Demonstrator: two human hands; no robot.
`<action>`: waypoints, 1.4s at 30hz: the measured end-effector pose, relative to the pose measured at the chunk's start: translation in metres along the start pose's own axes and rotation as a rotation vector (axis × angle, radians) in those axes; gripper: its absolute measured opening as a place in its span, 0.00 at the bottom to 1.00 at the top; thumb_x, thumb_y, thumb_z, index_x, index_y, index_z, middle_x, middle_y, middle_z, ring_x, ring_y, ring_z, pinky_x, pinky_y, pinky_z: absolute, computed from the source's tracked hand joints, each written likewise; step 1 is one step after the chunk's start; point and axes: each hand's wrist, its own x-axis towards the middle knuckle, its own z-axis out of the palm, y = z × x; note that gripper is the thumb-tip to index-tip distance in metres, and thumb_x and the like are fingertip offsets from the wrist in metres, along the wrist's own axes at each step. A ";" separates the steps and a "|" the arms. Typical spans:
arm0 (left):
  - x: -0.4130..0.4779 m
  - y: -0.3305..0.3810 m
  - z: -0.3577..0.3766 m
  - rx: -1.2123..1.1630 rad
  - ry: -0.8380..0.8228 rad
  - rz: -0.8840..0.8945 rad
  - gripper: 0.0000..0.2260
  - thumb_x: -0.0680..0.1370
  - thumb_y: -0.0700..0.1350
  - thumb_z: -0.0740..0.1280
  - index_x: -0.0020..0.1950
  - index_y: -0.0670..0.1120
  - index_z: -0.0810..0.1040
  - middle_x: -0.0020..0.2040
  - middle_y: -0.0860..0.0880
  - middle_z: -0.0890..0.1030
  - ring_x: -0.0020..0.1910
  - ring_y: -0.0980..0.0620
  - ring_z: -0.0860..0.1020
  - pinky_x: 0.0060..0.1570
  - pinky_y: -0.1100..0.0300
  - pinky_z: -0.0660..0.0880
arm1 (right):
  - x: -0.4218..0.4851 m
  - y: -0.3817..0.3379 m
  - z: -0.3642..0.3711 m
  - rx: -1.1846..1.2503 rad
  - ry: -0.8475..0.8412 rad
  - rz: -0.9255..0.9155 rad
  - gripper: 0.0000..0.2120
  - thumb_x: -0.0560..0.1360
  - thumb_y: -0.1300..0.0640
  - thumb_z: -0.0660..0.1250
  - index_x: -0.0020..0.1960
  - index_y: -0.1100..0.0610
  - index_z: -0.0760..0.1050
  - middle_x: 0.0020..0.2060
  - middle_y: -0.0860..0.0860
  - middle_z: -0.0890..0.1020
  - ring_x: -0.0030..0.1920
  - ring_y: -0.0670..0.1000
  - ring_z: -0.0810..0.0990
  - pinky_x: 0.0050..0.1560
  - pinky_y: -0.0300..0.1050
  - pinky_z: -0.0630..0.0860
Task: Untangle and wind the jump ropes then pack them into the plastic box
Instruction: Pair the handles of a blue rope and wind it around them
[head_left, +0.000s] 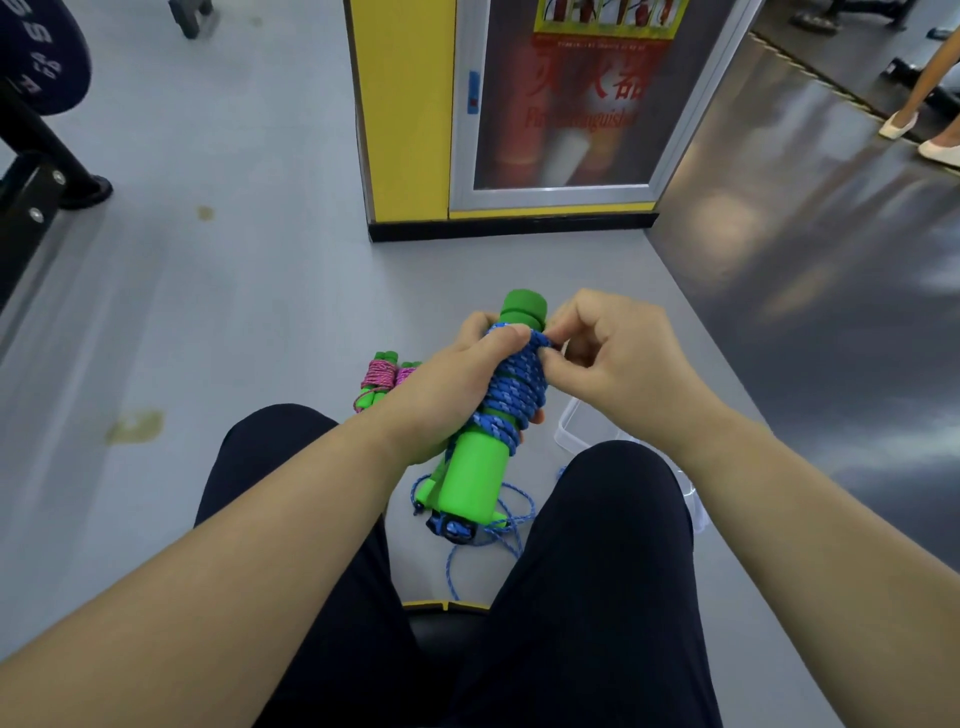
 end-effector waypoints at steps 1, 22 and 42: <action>0.000 0.001 0.000 -0.004 -0.005 -0.004 0.05 0.81 0.47 0.58 0.54 0.47 0.67 0.41 0.40 0.78 0.40 0.40 0.79 0.36 0.51 0.76 | 0.000 -0.001 0.002 -0.054 0.033 -0.048 0.05 0.69 0.62 0.69 0.37 0.58 0.73 0.28 0.48 0.75 0.28 0.46 0.71 0.29 0.32 0.67; -0.008 -0.002 -0.011 0.404 -0.048 0.355 0.13 0.72 0.54 0.62 0.55 0.57 0.65 0.50 0.58 0.74 0.49 0.56 0.77 0.55 0.53 0.76 | -0.007 -0.018 -0.010 0.378 -0.106 0.245 0.09 0.68 0.65 0.73 0.37 0.54 0.76 0.29 0.51 0.80 0.28 0.46 0.75 0.32 0.40 0.76; 0.003 -0.009 -0.019 0.695 0.131 0.817 0.18 0.71 0.50 0.61 0.59 0.53 0.61 0.54 0.58 0.68 0.47 0.57 0.72 0.47 0.67 0.71 | -0.010 -0.037 0.003 0.415 0.089 0.342 0.05 0.74 0.63 0.67 0.47 0.55 0.76 0.40 0.50 0.84 0.35 0.46 0.82 0.42 0.39 0.80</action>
